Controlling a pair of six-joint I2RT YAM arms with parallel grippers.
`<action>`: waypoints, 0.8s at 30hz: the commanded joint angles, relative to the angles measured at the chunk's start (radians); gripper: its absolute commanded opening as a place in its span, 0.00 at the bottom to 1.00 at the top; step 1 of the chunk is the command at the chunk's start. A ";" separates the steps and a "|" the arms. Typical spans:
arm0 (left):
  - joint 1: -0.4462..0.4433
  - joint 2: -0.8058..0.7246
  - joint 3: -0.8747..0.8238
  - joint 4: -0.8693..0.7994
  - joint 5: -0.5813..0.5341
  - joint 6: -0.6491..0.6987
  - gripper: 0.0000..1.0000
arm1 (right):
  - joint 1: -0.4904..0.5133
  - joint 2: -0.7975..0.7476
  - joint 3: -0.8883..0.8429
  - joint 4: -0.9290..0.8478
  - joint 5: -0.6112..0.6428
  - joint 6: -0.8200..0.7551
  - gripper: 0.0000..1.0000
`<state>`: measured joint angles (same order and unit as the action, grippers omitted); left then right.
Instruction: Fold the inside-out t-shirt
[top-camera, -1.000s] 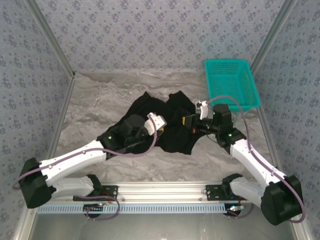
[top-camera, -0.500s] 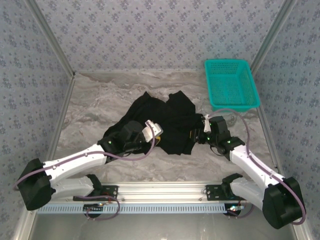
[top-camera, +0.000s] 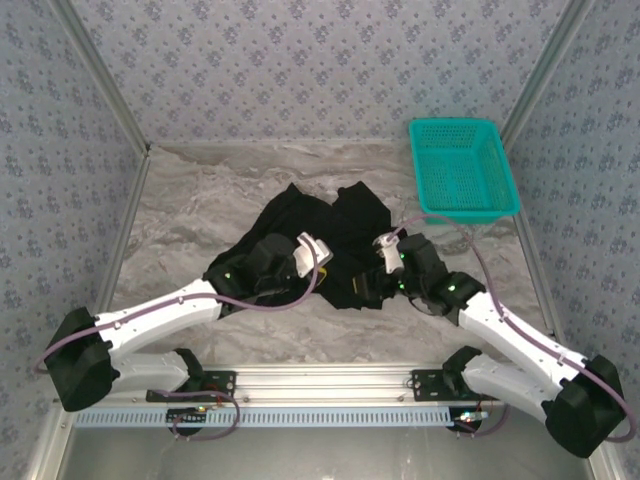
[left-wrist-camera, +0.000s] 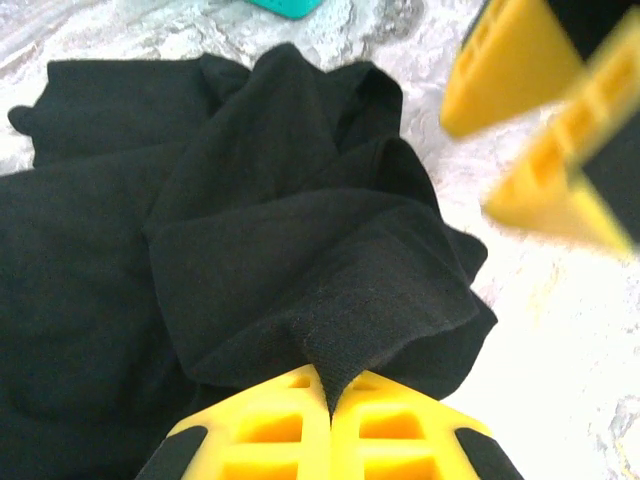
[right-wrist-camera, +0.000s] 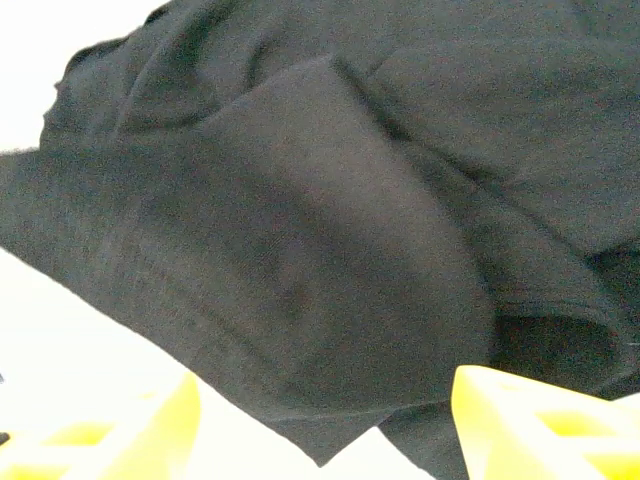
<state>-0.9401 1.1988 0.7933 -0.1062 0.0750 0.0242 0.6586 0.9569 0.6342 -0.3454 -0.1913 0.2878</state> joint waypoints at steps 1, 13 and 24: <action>0.006 0.003 0.046 -0.030 0.020 -0.029 0.00 | 0.076 0.032 -0.001 -0.020 0.156 -0.024 0.80; 0.006 -0.010 0.074 -0.071 0.032 -0.037 0.00 | 0.168 0.217 0.015 0.191 0.352 -0.091 0.95; 0.027 -0.019 0.081 -0.098 0.020 -0.037 0.00 | 0.172 0.181 0.076 0.032 0.590 -0.079 0.59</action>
<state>-0.9264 1.1988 0.8375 -0.1806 0.0929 -0.0021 0.8299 1.1641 0.6670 -0.2291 0.2836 0.2161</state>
